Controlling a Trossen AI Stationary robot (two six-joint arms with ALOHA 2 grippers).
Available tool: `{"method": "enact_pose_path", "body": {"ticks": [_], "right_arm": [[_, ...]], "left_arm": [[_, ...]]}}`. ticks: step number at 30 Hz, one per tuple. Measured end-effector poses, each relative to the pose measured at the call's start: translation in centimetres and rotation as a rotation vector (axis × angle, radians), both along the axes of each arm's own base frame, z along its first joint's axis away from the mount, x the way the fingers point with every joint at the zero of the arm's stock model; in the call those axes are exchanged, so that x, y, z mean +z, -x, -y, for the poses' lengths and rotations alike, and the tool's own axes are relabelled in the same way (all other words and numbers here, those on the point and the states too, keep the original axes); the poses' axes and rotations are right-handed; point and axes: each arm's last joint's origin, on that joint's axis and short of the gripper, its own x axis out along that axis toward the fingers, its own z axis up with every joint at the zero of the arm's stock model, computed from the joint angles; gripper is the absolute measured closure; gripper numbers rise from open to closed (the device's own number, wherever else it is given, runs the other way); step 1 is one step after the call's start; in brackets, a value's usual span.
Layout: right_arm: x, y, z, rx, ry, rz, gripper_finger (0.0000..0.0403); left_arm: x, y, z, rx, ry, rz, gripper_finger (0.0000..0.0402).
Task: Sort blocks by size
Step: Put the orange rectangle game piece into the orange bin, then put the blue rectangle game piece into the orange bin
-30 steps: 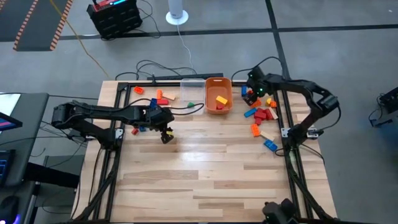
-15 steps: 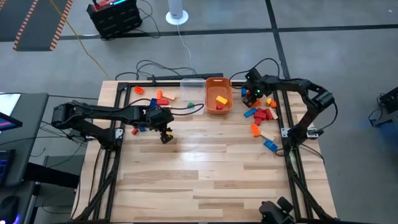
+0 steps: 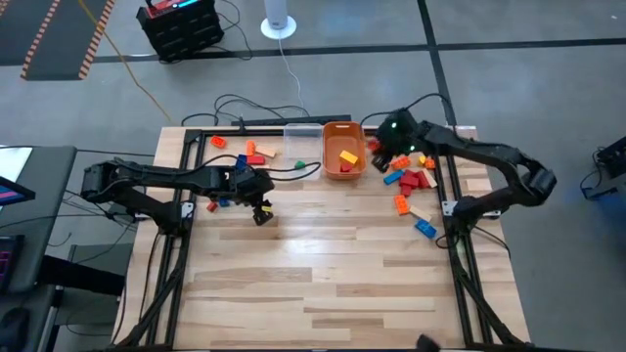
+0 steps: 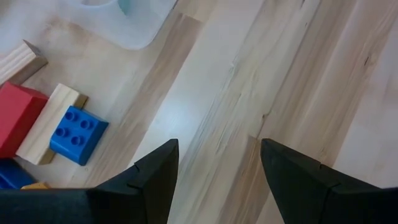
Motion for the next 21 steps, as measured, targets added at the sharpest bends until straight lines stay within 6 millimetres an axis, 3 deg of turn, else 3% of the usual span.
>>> {"method": "enact_pose_path", "body": {"ticks": [5,9,16,21], "right_arm": [[-0.6,-3.3,-2.7,0.151,0.023,0.036,0.0249],[-1.1,-4.8,-2.4,0.160,0.061,0.049,0.0244],[-1.1,-5.1,-0.3,0.111,0.025,-0.006,0.0130],[0.3,-4.0,-1.0,0.075,0.043,-0.049,0.0100]], "left_arm": [[0.0,0.0,0.0,0.000,0.000,0.001,0.0180],[0.0,0.0,0.0,0.000,0.000,-0.005,0.0180],[-0.1,0.1,0.0,-0.007,-0.003,-0.017,0.0180],[-0.1,0.1,0.0,-0.008,-0.003,-0.019,0.0180]]}}
